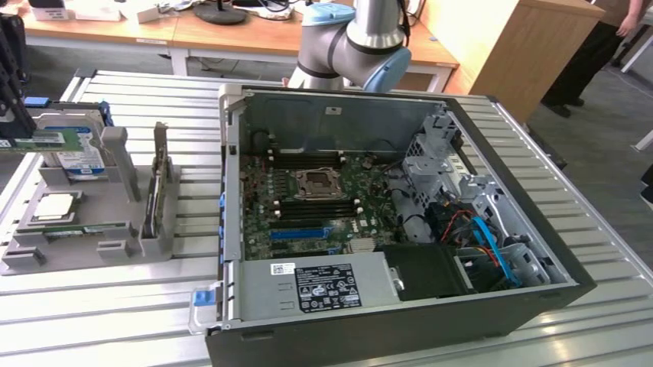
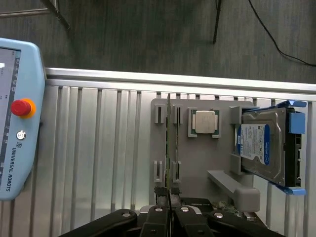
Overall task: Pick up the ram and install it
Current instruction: 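Pick up the ram and move it above insertion slot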
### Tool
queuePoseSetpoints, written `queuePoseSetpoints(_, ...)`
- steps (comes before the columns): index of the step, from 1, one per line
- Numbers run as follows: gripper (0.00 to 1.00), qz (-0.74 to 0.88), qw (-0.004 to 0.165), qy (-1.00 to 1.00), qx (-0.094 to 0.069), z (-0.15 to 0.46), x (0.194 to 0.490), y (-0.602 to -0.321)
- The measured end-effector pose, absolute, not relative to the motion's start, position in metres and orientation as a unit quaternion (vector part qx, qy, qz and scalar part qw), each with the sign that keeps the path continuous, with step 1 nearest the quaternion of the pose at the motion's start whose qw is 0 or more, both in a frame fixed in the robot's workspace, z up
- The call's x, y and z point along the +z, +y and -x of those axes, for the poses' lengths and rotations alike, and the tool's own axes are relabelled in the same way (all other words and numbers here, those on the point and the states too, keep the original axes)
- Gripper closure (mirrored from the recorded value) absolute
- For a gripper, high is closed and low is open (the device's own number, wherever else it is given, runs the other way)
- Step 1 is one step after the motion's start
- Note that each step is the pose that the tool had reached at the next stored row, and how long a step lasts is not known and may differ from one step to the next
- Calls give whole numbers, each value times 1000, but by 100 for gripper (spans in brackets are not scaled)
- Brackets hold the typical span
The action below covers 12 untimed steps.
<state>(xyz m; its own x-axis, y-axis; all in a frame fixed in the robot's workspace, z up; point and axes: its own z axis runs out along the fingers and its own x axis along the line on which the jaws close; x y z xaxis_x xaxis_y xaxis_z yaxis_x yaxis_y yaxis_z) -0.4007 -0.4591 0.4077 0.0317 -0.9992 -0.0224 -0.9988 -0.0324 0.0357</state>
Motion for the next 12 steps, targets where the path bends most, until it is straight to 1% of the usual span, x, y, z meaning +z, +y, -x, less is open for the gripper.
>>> queuePoseSetpoints(6, 88, -718, 5, -696, -20, 401, 415, -459)
queuePoseSetpoints(12, 88, -718, 5, -696, -20, 401, 415, -459)
